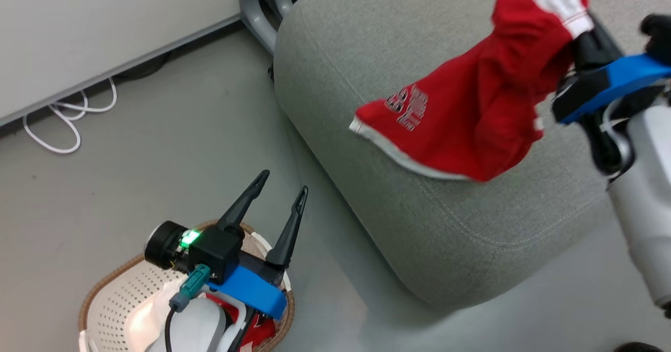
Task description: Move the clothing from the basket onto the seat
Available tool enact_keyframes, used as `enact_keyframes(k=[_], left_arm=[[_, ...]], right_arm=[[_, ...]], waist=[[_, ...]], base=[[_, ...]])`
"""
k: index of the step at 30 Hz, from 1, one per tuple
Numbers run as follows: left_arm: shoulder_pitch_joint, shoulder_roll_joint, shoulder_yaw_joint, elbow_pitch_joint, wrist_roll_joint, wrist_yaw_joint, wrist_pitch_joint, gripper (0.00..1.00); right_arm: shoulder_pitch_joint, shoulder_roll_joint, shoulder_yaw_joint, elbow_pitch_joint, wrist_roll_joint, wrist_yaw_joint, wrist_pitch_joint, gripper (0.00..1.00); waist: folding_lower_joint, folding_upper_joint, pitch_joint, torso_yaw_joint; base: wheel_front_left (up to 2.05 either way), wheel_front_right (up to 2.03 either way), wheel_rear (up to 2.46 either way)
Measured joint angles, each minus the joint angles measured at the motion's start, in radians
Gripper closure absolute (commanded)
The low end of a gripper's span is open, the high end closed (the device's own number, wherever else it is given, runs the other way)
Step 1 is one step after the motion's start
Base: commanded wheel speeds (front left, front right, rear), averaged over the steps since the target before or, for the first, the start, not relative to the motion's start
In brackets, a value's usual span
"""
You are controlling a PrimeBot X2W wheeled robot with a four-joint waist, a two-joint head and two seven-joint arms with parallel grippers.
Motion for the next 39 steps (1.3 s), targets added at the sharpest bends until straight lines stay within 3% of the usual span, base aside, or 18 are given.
enact_keyframes(k=[8,16,27,39], left_arm=[[-0.077,0.057,-0.036,-0.040,0.014,0.000,0.000,0.00],[-0.153,0.111,-0.051,-0.110,0.035,0.000,0.000,0.00],[-0.203,0.137,-0.061,-0.128,0.043,0.000,0.000,0.00],[-0.222,0.133,-0.056,-0.124,0.043,0.000,0.000,0.00]], right_arm=[[-0.107,-0.114,-0.209,0.003,0.001,0.000,0.007,1.00],[-0.136,-0.131,-0.337,0.040,-0.012,0.000,-0.020,1.00],[-0.135,-0.045,-0.364,0.167,-0.042,0.000,-0.036,1.00],[-0.152,-0.031,-0.342,0.226,-0.045,0.000,-0.040,1.00]], waist=[[0.0000,0.0000,0.126,0.034],[0.0001,0.0000,0.260,0.081],[0.0001,-0.0001,0.395,0.131],[0.0001,-0.0001,0.415,0.139]], base=[[0.00,0.00,0.00],[0.00,0.00,0.00],[0.00,0.00,0.00],[0.00,0.00,0.00]])
